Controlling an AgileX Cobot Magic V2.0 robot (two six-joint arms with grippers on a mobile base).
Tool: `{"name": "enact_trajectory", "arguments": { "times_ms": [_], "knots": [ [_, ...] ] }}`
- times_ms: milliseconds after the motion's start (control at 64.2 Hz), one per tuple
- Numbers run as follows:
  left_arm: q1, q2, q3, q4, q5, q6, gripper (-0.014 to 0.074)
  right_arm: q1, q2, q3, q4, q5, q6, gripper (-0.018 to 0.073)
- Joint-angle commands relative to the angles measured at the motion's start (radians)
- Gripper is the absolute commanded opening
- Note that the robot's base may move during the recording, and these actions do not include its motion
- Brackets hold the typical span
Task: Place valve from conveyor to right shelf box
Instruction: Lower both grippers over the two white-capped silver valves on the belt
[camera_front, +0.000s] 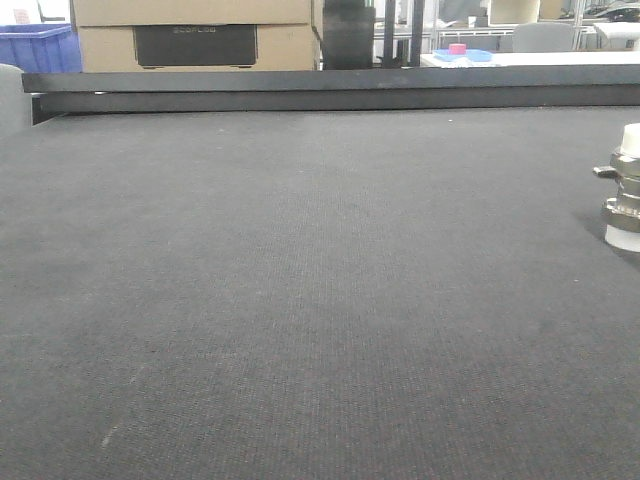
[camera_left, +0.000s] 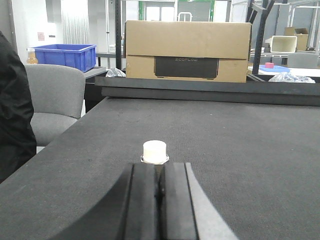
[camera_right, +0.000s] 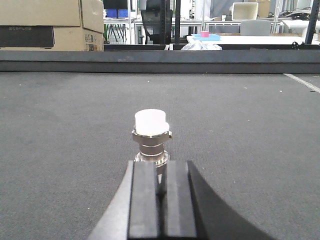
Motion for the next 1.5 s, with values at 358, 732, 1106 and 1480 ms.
{"name": "enact_trajectory", "arguments": {
  "times_ms": [358, 732, 1106, 1480],
  "knots": [
    [0.004, -0.003, -0.002, -0.004, -0.017, -0.009, -0.0111, 0.0, -0.004, 0.0, 0.003, -0.02, 0.002, -0.0155],
    [0.003, -0.003, -0.002, -0.004, -0.035, -0.009, -0.0111, 0.0, -0.004, 0.0, 0.003, -0.086, 0.002, -0.0155],
    [0.003, -0.003, -0.042, -0.006, -0.17, -0.009, -0.0111, 0.0, -0.004, -0.084, 0.003, -0.168, 0.002, -0.0155],
    [0.003, 0.259, -0.55, 0.05, 0.256, -0.009, 0.02, 0.0, 0.19, -0.505, 0.003, 0.032, 0.002, 0.0083]
  ]
}}
